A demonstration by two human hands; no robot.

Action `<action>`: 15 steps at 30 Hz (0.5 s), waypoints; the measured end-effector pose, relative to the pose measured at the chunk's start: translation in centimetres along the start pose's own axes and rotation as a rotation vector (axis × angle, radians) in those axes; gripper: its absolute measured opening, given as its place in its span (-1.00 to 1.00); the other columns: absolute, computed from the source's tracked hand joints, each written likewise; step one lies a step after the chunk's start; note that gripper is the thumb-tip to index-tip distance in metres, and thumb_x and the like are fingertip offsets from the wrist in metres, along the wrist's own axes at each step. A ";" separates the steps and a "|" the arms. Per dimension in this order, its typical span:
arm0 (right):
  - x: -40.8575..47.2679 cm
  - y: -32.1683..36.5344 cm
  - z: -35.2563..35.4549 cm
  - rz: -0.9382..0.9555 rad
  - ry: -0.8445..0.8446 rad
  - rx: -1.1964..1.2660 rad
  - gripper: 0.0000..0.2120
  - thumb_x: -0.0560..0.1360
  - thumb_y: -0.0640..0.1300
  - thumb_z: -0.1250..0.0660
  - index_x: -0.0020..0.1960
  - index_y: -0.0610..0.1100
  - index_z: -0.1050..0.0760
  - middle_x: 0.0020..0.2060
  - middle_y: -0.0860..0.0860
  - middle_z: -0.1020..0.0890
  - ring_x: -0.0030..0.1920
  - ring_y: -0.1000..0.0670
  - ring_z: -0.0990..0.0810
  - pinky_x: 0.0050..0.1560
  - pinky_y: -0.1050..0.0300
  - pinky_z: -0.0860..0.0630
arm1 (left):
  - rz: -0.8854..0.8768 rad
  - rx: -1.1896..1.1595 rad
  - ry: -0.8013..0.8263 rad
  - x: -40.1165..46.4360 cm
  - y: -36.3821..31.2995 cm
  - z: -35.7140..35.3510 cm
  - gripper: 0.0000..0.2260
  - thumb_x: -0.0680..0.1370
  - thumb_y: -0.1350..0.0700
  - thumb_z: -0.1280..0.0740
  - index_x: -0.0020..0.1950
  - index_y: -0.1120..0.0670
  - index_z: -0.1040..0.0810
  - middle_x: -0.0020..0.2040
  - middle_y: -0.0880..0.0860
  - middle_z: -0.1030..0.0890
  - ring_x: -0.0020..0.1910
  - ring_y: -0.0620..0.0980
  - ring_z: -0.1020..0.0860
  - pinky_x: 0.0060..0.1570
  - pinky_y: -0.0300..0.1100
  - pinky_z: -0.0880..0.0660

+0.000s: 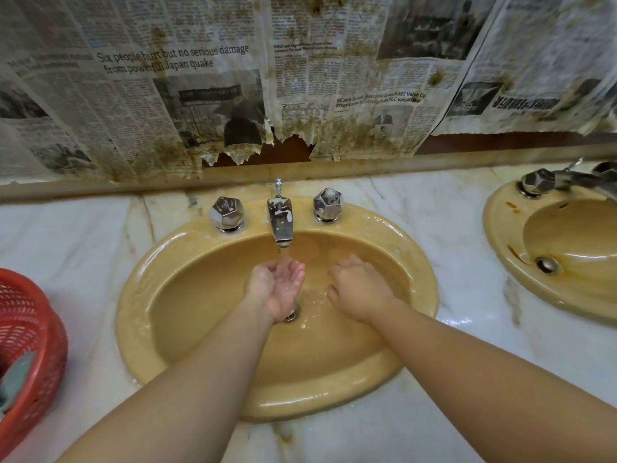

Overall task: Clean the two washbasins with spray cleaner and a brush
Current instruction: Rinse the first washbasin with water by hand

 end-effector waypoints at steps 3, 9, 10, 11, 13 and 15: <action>-0.4 -0.6 0.6 0.076 -0.158 -0.007 -0.73 0.49 0.02 -0.29 0.06 -0.12 -0.59 0.07 -0.04 -0.57 0.20 -0.15 -0.47 0.17 -0.08 -0.42 | -0.029 -0.116 -0.010 0.3 1.4 -0.5 -0.67 0.73 0.14 -0.04 0.11 0.29 -0.54 0.01 0.22 -0.61 0.09 0.14 -0.60 0.18 -0.06 -0.51; -0.9 -3.5 2.0 0.052 -0.421 0.014 -0.60 0.38 -0.04 -0.36 0.16 -0.18 -0.57 0.28 -0.14 -0.55 0.41 -0.19 -0.43 0.37 -0.16 -0.39 | -0.059 -0.280 0.059 0.1 5.5 -5.0 -0.67 0.74 0.09 -0.05 0.18 0.28 -0.50 0.11 0.19 -0.59 0.05 0.13 -0.59 0.17 -0.04 -0.48; -1.0 -3.8 2.2 0.023 -0.415 0.005 -0.54 0.39 -0.04 -0.35 0.24 -0.19 -0.54 0.33 -0.14 -0.53 0.44 -0.19 -0.40 0.41 -0.19 -0.36 | -0.060 -0.298 0.066 -0.2 5.7 -5.9 -0.66 0.74 0.11 -0.02 0.18 0.29 -0.51 0.09 0.20 -0.59 0.05 0.13 -0.59 0.15 -0.04 -0.49; -0.9 -4.2 2.2 -0.002 -0.404 -0.001 -0.48 0.40 -0.03 -0.34 0.32 -0.20 -0.50 0.37 -0.15 -0.50 0.48 -0.19 -0.36 0.43 -0.21 -0.32 | -0.071 -0.314 0.071 -0.4 5.8 -7.0 -0.66 0.74 0.11 -0.02 0.16 0.29 -0.52 0.06 0.21 -0.60 0.05 0.14 -0.60 0.09 -0.04 -0.52; -0.5 -4.9 2.1 -0.049 -0.358 -0.015 -0.37 0.41 0.01 -0.33 0.43 -0.22 -0.41 0.44 -0.16 -0.44 0.53 -0.20 -0.30 0.47 -0.25 -0.26 | -0.120 -0.307 0.109 -0.7 4.9 -9.5 -0.65 0.74 0.10 -0.03 0.13 0.28 -0.54 0.04 0.21 -0.62 0.05 0.14 -0.62 -0.02 -0.05 -0.56; 0.5 -5.1 2.6 -0.047 -0.324 -0.042 -0.24 0.43 0.05 -0.35 0.55 -0.21 -0.28 0.53 -0.16 -0.35 0.58 -0.20 -0.21 0.52 -0.27 -0.19 | -0.185 -0.236 0.163 -1.3 3.3 -12.3 -0.65 0.74 0.09 -0.04 0.12 0.28 -0.54 0.06 0.20 -0.61 0.06 0.13 -0.62 0.00 -0.06 -0.56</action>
Point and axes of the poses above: each hand's wrist, its own x-axis towards the middle knuckle, its own z-axis out of the back of the hand, y = z × x, the point moved 6 cm from there along x, towards the middle knuckle
